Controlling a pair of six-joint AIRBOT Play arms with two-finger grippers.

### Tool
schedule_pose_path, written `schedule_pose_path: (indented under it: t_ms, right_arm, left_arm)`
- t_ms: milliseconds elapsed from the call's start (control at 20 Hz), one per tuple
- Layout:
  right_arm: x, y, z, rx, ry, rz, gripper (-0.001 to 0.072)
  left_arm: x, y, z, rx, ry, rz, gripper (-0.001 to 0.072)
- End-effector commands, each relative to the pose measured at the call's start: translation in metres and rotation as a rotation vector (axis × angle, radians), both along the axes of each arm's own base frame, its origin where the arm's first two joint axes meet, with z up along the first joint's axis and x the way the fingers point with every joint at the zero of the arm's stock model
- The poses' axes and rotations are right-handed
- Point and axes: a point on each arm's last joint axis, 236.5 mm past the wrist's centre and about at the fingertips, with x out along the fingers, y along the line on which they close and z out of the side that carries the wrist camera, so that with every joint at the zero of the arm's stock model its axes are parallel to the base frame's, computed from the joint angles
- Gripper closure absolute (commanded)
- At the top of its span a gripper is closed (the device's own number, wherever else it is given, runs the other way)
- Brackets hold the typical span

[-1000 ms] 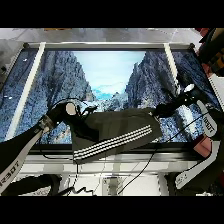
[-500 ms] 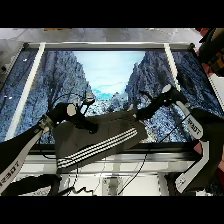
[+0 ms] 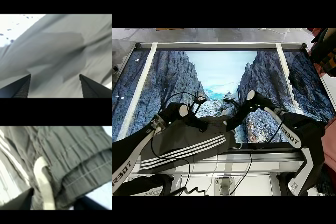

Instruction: Fold the clothes and pants, and hang the long-sleeved shirts on hangers.

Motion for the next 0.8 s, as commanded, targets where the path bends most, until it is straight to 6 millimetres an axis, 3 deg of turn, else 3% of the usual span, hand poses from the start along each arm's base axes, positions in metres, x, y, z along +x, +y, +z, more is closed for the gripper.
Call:
schedule_pose_path:
  t_ms: [0, 100, 250, 400, 550, 750]
  right_arm:
    - [-0.008, 0.047, 0.002, 0.046, -0.045, -0.02, 0.0399]
    - [-0.003, 0.06, 0.001, 0.044, -0.055, -0.074, 0.0667]
    - [0.013, 0.062, 0.005, 0.048, -0.087, -0.142, 0.0681]
    - [0.045, 0.048, 0.031, 0.068, -0.15, -0.24, 0.0681]
    - [0.08, 0.015, 0.08, 0.089, -0.261, -0.329, 0.0682]
    - [0.109, -0.07, 0.168, -0.014, -0.481, -0.483, 0.0682]
  left_arm:
    - [0.007, 0.008, -0.001, 0.037, -0.035, -0.017, 0.0019]
    - [0.011, 0.017, -0.002, 0.071, -0.051, -0.03, 0.0019]
    - [0.022, 0.037, 0.006, 0.119, -0.092, 0.006, 0.0019]
    - [0.035, 0.056, 0.036, 0.121, -0.18, 0.041, 0.0019]
    - [0.047, 0.078, 0.085, 0.108, -0.316, 0.093, 0.0019]
    - [0.059, 0.108, 0.171, 0.073, -0.581, 0.176, 0.0019]
